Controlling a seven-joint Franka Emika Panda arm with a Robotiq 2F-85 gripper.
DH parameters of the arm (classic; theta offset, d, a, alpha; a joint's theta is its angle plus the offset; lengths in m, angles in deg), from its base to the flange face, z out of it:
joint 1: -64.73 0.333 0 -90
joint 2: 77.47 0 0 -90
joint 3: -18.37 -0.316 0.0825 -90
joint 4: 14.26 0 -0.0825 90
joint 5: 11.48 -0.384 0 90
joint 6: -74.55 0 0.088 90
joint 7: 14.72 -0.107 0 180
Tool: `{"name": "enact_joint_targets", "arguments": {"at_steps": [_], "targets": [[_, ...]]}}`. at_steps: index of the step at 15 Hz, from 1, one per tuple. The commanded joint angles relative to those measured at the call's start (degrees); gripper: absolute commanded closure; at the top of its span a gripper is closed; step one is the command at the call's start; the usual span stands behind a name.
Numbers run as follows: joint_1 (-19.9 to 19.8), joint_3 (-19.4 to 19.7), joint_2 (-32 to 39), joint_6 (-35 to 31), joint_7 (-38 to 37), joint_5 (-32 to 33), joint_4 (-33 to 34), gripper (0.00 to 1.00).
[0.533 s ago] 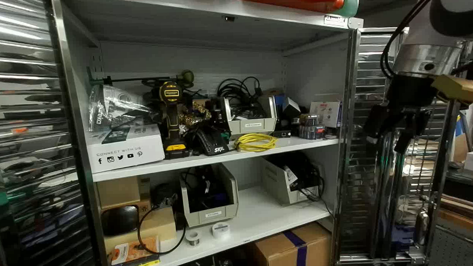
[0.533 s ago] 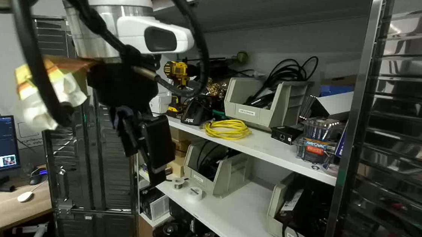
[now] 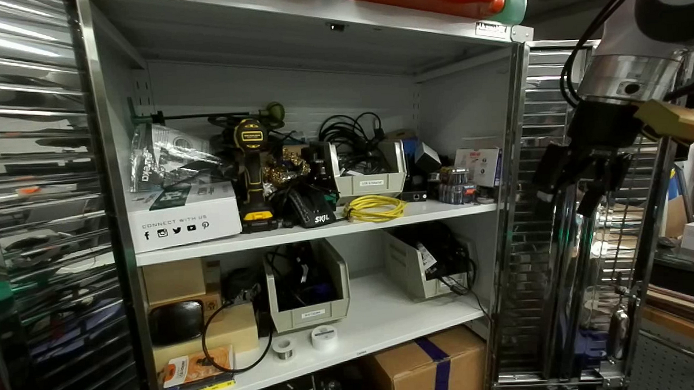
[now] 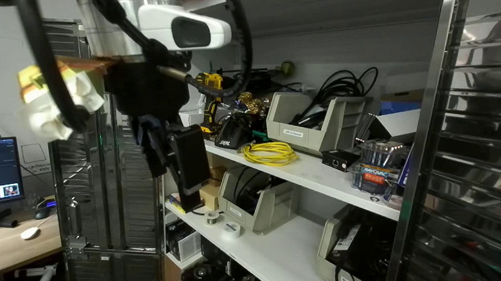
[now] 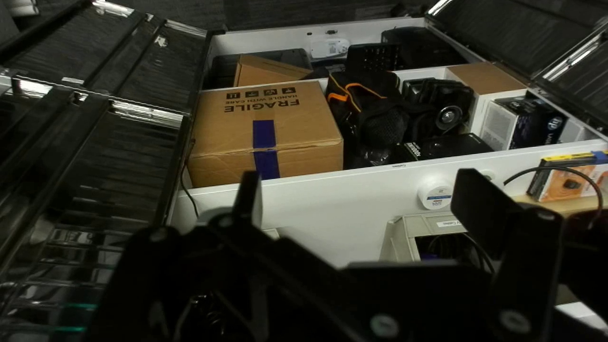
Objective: Put the yellow cable in the tray behind it
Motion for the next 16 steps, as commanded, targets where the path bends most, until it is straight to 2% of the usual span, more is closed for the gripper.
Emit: {"name": "enact_joint_targets", "arguments": {"at_steps": [1,3,7,14,16], "targets": [[-0.5,-0.4,0.1,0.1,0.3,-0.3,0.1,0.00],[-0.7,-0.5,2.4,-2.4,-0.4,-0.3,0.5,0.00],[-0.7,-0.7,11.6,-7.5,-1.2,-0.3,4.5,0.00],[0.3,-1.5,28.6,-20.5,-5.0,-2.8,16.4,0.00],[0.6,-1.9,32.6,-21.9,-6.4,-4.3,20.3,0.00]]}}
